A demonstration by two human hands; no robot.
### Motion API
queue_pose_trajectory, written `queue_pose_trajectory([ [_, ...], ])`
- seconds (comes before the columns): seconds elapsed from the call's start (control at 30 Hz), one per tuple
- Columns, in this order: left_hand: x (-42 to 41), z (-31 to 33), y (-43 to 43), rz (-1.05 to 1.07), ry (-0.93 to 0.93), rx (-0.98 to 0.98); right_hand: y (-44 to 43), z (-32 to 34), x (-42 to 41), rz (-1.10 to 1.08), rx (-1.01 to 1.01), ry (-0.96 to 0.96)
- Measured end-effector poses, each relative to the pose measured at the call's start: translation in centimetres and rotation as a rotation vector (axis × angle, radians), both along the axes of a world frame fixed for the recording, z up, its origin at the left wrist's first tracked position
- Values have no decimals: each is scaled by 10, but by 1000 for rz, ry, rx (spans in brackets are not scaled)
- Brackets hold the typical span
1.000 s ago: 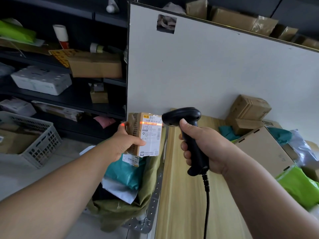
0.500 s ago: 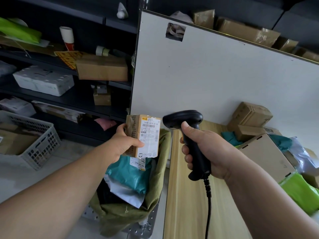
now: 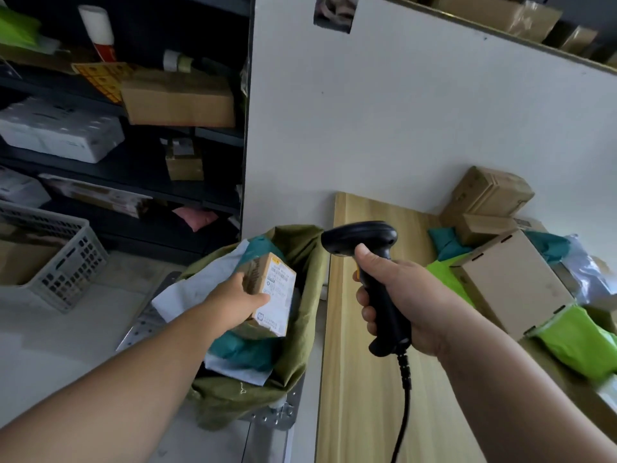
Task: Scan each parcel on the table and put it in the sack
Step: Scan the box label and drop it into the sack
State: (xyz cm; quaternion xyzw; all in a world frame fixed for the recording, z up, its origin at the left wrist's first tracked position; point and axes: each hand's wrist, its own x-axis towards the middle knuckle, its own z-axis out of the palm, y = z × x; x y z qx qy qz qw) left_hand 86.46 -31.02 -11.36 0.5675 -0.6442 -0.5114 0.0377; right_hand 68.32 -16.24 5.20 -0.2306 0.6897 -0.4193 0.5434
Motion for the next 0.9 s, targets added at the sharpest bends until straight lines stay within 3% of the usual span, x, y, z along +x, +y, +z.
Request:
queue_pose_trajectory([
  [0.13, -7, -28, 17, -182, -206, -40, 8, -25, -10, -36, 46, -27],
  [0.3, -26, -44, 23, -256, -298, -124, 22, -49, -26, -88, 94, -49],
  [0.43, -49, -30, 21, -230, -459, -378, 37, -52, -43, -141, 93, -46],
  [0.57, -83, -5, 31, -248, -333, -625, 62, -45, -69, -209, 77, -39],
  [0.9, -236, 50, 133, -591, -13, -649, 162, -49, -164, -410, 32, -21],
])
